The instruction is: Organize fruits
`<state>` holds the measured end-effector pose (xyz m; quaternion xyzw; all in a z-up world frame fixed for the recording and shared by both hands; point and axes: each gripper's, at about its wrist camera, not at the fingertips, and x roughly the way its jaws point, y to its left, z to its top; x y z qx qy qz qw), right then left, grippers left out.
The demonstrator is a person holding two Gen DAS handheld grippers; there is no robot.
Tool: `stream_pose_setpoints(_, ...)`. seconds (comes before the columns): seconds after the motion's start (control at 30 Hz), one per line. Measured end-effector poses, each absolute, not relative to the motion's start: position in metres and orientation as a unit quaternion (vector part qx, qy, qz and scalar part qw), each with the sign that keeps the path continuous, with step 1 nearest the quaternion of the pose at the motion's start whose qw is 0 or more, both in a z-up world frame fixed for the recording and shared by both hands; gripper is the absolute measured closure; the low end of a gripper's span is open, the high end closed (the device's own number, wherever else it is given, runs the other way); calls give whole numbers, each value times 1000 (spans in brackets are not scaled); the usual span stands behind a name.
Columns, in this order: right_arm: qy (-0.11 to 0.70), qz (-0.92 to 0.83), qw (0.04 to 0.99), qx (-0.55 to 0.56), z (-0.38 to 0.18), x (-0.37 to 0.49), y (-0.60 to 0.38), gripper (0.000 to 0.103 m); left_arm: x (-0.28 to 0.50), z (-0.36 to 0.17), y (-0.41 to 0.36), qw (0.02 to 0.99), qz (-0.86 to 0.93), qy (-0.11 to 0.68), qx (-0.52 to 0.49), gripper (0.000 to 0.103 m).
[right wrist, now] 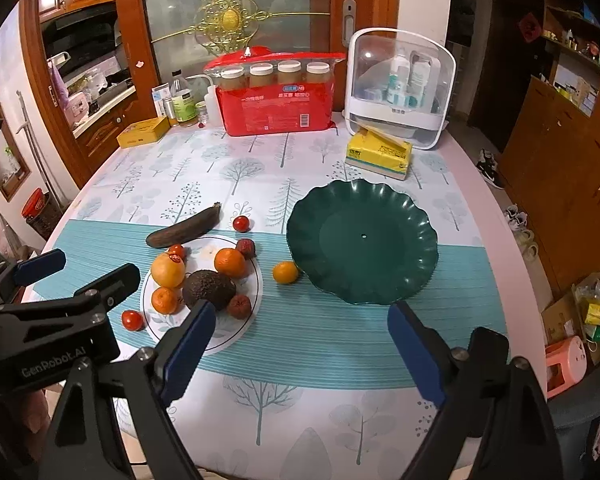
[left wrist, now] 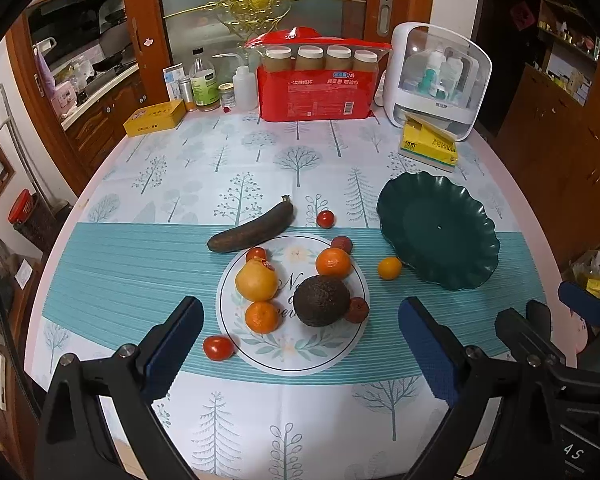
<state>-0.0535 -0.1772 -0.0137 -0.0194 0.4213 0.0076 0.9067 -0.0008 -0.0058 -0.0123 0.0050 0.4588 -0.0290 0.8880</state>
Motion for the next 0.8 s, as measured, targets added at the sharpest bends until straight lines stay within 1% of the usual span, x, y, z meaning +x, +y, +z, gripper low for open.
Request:
stream_pose_setpoints(0.4,421,21,907,-18,-16,-54,-179,16,-7,-17,-12,885,-1,465,37,6)
stream_pose_setpoints(0.8,422,7,907,-16,-17,-50,-177,16,2,-20,-12,883,-13,467,40,6)
